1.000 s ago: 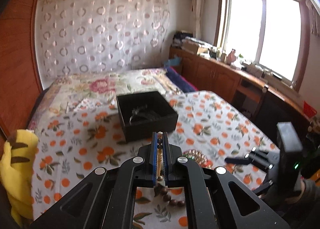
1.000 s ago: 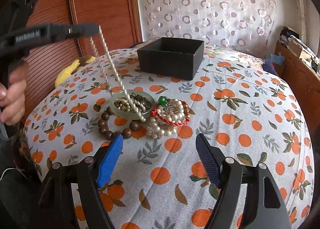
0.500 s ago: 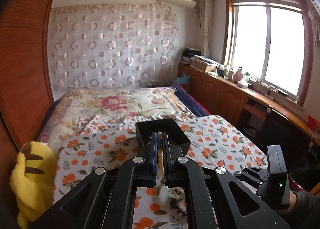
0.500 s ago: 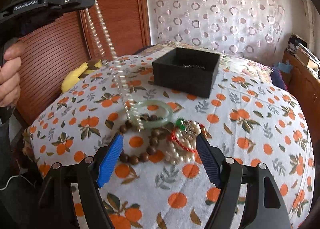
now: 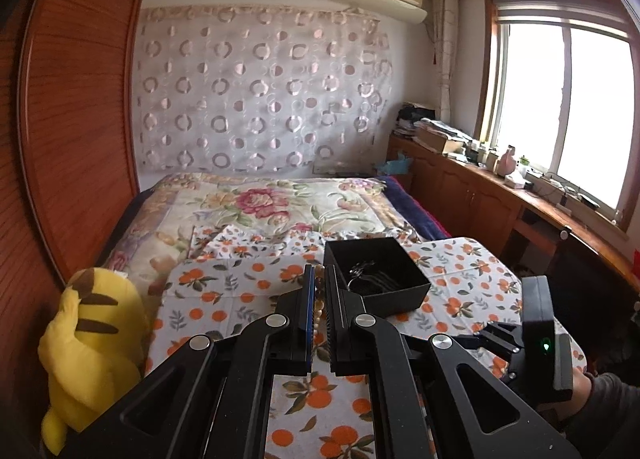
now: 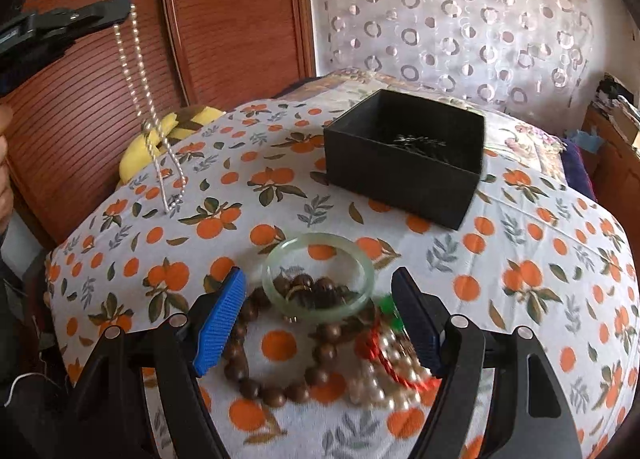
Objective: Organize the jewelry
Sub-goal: 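Grasp the pearl necklace with the left gripper and lift it, then lower the pearl necklace into the black box with the left gripper while the right gripper grasps the jade bangle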
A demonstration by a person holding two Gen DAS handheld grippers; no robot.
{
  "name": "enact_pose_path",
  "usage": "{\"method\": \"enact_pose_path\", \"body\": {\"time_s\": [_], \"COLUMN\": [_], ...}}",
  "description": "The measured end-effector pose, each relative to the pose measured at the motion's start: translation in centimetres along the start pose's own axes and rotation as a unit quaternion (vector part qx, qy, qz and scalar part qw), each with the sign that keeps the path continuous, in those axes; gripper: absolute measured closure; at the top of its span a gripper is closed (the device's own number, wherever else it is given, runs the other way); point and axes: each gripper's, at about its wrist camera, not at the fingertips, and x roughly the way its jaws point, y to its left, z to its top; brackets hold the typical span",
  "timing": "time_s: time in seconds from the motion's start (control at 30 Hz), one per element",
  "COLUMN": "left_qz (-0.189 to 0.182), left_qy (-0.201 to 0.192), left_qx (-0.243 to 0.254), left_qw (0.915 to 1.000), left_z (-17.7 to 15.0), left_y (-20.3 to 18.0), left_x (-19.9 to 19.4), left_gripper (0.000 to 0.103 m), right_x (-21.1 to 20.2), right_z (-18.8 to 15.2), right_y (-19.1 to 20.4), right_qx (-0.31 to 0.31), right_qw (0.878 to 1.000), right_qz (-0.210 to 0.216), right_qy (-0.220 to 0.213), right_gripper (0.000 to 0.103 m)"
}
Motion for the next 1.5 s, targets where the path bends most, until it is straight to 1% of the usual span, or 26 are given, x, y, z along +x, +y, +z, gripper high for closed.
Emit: {"method": "enact_pose_path", "body": {"time_s": [0.17, 0.27, 0.57, 0.7, 0.73, 0.77, 0.83, 0.93, 1.03, 1.13, 1.33, 1.5], "left_qz": [0.001, -0.001, -0.009, -0.011, -0.012, -0.012, -0.013, -0.015, -0.016, -0.021, -0.027, -0.028], "left_qy": [0.005, 0.007, 0.014, 0.018, 0.019, 0.02, 0.022, 0.021, 0.017, 0.014, -0.007, -0.022], "left_qx": [-0.005, -0.005, -0.001, 0.002, 0.002, 0.002, 0.003, 0.006, 0.011, 0.014, 0.026, 0.043], "left_qw": [1.0, 1.0, 0.9999, 0.9998, 0.9997, 0.9997, 0.9997, 0.9997, 0.9997, 0.9996, 0.9993, 0.9984], "left_z": [-0.6, -0.9, -1.4, -1.6, -1.6, -1.6, -1.6, -1.2, -0.6, 0.3, 3.4, 5.9], "left_y": [0.6, 0.6, 0.0, -0.3, -0.4, -0.5, -0.7, -1.1, -1.4, -1.9, -3.4, -4.8], "left_x": [0.1, 0.2, 0.6, 1.0, 1.1, 1.2, 1.3, 1.5, 1.7, 2.1, 2.6, 3.1], "left_gripper": [0.099, 0.099, 0.099, 0.099, 0.099, 0.099, 0.099, 0.099, 0.099, 0.099, 0.099, 0.099], "right_x": [2.1, 2.8, 4.2, 4.8, 4.8, 4.7, 4.6, 3.8, 2.0, 0.4, -2.7, -3.7], "right_z": [0.9, 1.2, 1.6, 1.6, 1.6, 1.5, 1.4, 1.4, 1.6, 1.9, 2.5, 3.5], "right_y": [0.4, 0.7, 0.5, 0.4, 0.4, 0.5, 0.5, 0.3, -0.4, -1.1, -3.4, -4.9], "right_qx": [-0.012, -0.02, -0.031, -0.028, -0.028, -0.03, -0.031, -0.028, -0.02, -0.017, -0.008, -0.003], "right_qw": [1.0, 0.999, 0.998, 0.997, 0.997, 0.997, 0.997, 0.998, 0.999, 1.0, 1.0, 0.999], "right_qz": [0.007, 0.002, -0.017, -0.011, -0.01, -0.007, -0.003, -0.001, 0.001, -0.007, -0.022, -0.035], "right_qy": [0.027, 0.038, 0.058, 0.065, 0.066, 0.065, 0.065, 0.053, 0.031, 0.014, -0.013, -0.024], "right_gripper": [0.026, 0.024, 0.024, 0.024, 0.024, 0.029, 0.029, 0.029, 0.029, 0.029, 0.029, 0.029]}}
